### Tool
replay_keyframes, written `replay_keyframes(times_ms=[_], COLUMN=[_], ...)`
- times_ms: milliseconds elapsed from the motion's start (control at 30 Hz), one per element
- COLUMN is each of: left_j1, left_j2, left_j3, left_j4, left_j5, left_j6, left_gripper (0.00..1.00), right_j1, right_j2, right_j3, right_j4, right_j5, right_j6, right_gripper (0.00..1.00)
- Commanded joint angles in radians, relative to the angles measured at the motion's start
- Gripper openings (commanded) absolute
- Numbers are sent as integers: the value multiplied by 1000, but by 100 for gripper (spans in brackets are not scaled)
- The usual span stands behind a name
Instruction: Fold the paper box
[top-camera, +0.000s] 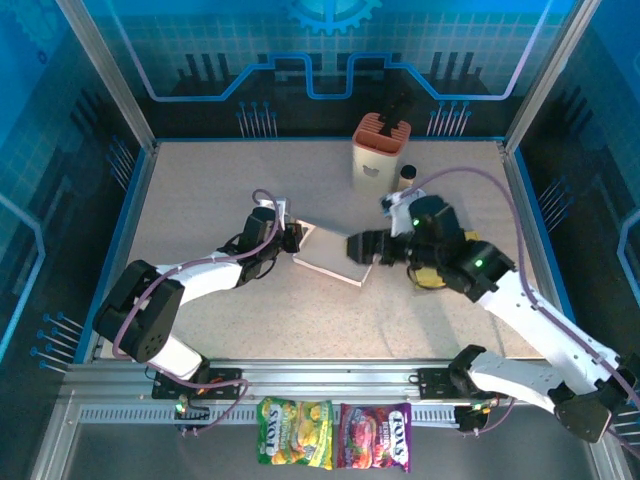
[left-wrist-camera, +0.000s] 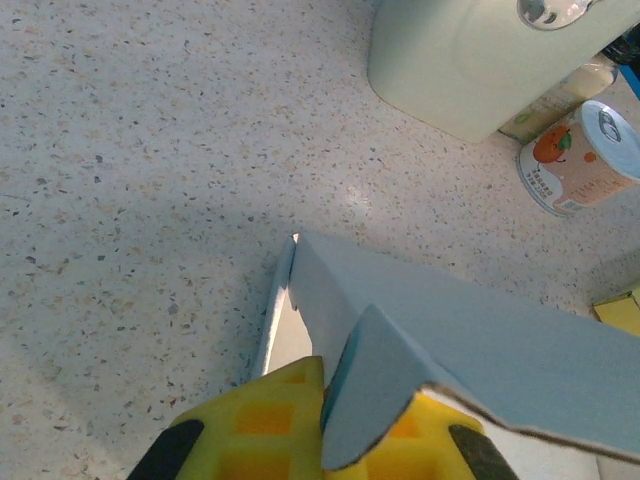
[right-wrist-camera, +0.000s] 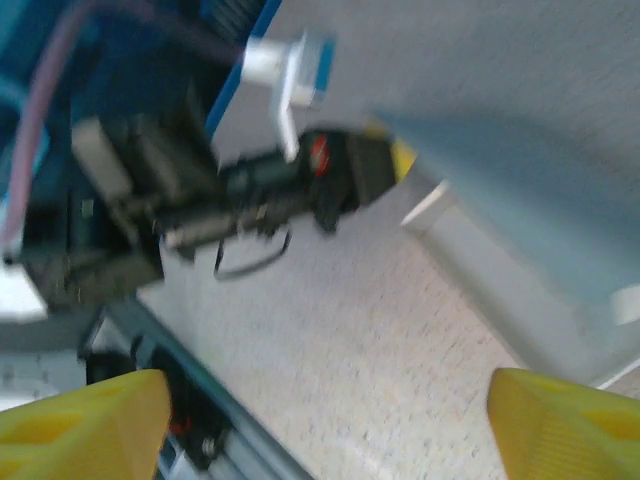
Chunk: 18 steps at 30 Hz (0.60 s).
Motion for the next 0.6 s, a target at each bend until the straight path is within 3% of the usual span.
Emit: replay_keyframes(times_ms=[0, 167, 367, 567], left_j1=[-10, -16, -18, -24], left_j2=[-23, -23, -28, -31], left_j3=[26, 27, 29, 29], left_j4=[-41, -45, -53, -58], left_j5=[-18, -22, -28, -26], left_j6=[25, 31, 36, 40], left_gripper=[0, 0, 0, 0], right_j1=[-138, -283, -292, -299], right_j2=[31, 176, 368, 472], right_j3=[42, 54, 87, 42], right_j4=[-99, -112, -188, -65], right_j5=[-13, -149, -210, -287], right_j6=[187, 327, 387, 416], right_gripper=[73, 63, 61, 57])
